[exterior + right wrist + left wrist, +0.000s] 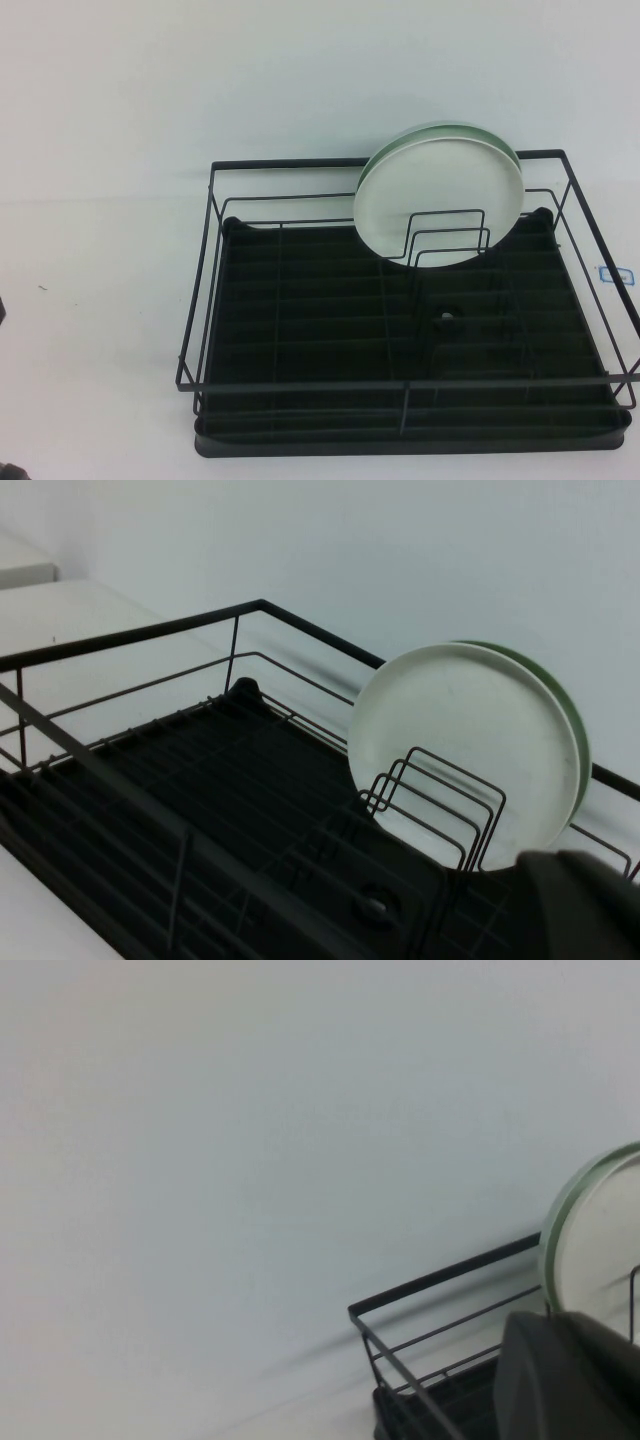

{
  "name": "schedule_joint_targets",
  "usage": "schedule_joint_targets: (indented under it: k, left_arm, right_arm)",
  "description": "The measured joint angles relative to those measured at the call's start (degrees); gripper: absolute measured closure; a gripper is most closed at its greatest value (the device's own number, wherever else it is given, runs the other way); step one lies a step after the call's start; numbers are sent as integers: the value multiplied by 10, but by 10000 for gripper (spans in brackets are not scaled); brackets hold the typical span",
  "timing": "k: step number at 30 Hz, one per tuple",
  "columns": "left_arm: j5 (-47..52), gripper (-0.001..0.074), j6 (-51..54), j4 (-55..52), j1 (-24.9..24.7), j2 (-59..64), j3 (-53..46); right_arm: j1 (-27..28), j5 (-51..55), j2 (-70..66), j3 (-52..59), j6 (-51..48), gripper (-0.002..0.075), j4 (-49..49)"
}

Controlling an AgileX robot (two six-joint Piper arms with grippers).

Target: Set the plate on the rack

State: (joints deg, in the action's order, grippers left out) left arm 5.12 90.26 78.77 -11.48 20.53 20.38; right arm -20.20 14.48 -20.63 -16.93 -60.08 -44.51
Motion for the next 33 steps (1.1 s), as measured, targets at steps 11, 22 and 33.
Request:
schedule_joint_targets:
  k: [11,22,33]
  left_arm:
    - [-5,735,2,80,0,0,0]
    - [-5,735,2,131,0,0,0]
    - [-9,735,2,150,0,0,0]
  right_arm:
    - [-9,-4,1,0,0,708,-5]
    - [-11,-4,1,0,0,708,-9]
    - [19,-15,26,13,-37,708,-5]
